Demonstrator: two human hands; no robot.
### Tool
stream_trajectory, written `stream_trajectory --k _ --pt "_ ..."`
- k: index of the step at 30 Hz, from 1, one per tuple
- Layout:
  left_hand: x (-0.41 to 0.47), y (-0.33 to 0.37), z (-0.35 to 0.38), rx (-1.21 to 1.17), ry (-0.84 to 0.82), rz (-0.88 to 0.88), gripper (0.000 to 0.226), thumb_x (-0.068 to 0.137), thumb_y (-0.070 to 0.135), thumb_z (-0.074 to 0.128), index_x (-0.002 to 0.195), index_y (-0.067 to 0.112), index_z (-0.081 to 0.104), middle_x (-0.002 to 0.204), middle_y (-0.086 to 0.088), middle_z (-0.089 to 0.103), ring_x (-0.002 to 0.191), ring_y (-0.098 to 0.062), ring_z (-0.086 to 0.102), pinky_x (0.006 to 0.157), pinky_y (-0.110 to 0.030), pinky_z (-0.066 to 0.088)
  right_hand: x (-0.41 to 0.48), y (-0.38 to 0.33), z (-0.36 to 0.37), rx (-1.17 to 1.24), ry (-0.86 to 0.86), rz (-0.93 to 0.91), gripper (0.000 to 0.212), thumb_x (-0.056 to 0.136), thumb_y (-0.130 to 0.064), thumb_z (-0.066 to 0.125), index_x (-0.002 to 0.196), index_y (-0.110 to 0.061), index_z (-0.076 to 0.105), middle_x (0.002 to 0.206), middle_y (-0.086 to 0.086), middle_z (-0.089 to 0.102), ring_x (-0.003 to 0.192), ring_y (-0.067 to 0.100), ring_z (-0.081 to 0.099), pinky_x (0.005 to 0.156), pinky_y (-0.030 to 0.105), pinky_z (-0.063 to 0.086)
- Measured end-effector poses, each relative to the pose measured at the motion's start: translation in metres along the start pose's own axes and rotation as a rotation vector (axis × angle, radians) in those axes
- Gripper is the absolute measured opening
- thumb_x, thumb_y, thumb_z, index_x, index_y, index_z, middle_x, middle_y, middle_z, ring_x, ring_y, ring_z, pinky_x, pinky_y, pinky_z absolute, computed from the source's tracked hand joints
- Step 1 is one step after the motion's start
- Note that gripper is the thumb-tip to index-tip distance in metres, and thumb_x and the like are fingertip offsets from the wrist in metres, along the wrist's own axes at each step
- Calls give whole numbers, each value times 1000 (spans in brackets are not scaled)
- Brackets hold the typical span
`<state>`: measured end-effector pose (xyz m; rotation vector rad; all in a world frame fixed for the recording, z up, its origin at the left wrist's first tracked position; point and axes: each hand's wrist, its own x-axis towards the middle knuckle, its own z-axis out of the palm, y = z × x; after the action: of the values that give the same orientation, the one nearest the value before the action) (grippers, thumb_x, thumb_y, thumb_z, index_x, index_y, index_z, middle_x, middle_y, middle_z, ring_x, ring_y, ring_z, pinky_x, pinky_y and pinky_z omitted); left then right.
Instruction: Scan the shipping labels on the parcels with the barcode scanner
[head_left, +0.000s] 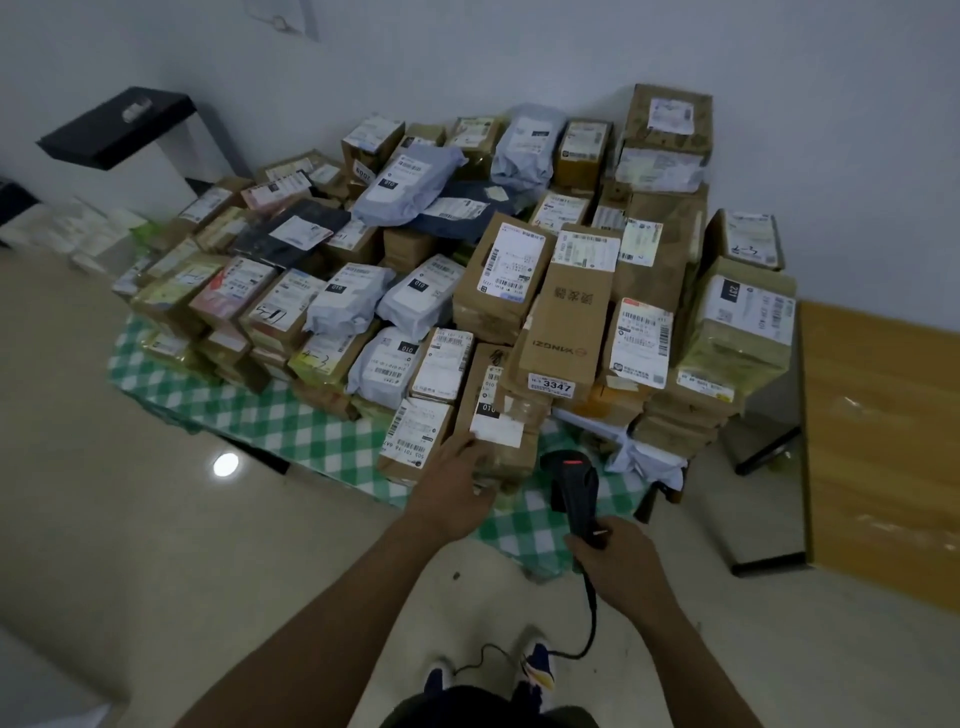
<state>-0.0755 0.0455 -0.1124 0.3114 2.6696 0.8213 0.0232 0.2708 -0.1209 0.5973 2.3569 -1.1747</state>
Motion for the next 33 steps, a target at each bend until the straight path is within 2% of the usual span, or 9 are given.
stream_trajectory --k 4,8,14,18,21,25,28,31,33 --pt "-10 -5 -1 -149 147 28 34 94 23 70 127 25 63 137 7 55 128 -12 51 110 -35 46 -29 -2 5 42 -22 7 23 87 -21 79 97 -22 58 93 0 69 81 18 66 64 29 49" --pt "-42 -14 -14 -268 300 62 36 96 16 68 130 24 60 122 8 58 113 -11 53 95 -28 50 -37 -25 17 -30 9 -137 25 87 -14 75 94 -19 52 76 6 58 61 23 51 56 29 41" --pt "-80 -65 -56 -339 453 -43 42 94 14 73 132 25 60 125 9 59 112 -10 57 85 -12 46 -32 -116 64 -26 53 -464 20 96 -53 66 93 -36 54 63 -3 52 56 13 53 54 28 43" --pt "-103 -129 -100 -308 519 -83 35 96 26 71 130 24 62 125 10 59 113 -11 56 93 -35 54 -32 -193 115 60 133 -551 35 93 -60 60 79 -28 57 58 -2 53 54 14 56 51 26 43" --pt "-122 -188 -145 -278 562 -117 36 96 28 71 130 24 62 128 9 58 117 -15 55 96 -42 54 -26 -243 158 49 122 -578 15 97 -44 68 88 -34 60 67 4 64 59 21 63 60 43 54" --pt "-145 -264 -215 -204 597 -132 38 96 30 71 132 23 61 131 5 58 121 -18 54 101 -41 51 -20 -319 214 -11 119 -611 12 99 -31 68 100 -27 56 74 9 59 61 22 56 59 40 49" --pt "-161 -312 -263 -152 615 -170 40 96 31 70 134 24 60 133 7 56 123 -16 50 103 -29 44 -17 -375 254 -41 116 -619 17 99 -21 66 98 -29 51 73 10 55 60 27 52 57 38 42" --pt "-171 -351 -301 -140 661 -204 41 96 31 70 135 25 60 136 8 54 127 -15 47 106 -29 42 -18 -423 289 -69 94 -678 19 98 -22 66 102 -32 51 75 3 59 65 25 57 63 45 50" --pt "-173 -373 -322 -145 695 -230 41 97 30 70 136 25 59 139 8 54 130 -16 46 107 -30 42 -20 -457 308 -32 51 -710 27 98 -23 68 112 -37 50 88 -2 63 77 23 63 67 41 53"
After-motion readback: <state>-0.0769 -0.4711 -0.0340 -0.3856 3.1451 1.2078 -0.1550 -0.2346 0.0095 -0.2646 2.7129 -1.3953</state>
